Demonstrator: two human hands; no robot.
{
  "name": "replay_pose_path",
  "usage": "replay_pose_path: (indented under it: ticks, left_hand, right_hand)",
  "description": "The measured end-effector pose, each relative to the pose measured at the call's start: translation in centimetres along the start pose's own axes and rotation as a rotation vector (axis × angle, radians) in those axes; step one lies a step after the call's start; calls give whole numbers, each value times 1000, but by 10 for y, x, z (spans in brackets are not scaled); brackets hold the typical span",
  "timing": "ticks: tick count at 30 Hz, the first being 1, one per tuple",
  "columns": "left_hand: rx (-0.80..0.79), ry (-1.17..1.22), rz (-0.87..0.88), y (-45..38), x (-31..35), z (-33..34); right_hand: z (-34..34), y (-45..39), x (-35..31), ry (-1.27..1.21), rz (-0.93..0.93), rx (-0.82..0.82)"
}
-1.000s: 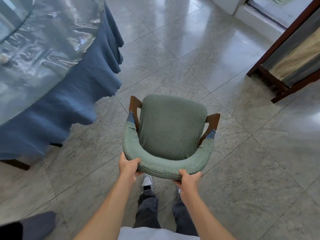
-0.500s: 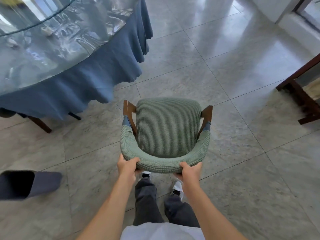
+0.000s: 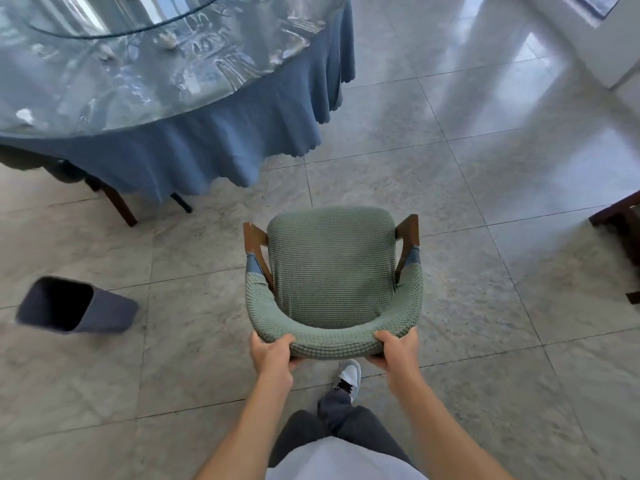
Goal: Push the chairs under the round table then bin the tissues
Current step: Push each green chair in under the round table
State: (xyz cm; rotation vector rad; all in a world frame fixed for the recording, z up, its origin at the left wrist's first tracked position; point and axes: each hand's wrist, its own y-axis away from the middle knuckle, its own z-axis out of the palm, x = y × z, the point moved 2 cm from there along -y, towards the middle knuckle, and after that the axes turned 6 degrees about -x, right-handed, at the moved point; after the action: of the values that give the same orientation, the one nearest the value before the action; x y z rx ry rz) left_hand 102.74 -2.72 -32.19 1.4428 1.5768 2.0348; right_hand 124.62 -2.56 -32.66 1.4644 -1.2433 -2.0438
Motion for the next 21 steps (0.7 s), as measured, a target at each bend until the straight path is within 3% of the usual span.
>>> replay_pose_path:
  ticks: [21]
  left_hand:
    - [82, 106, -3, 44, -60, 24]
  right_hand:
    - [-59, -9, -16, 141, -5, -22]
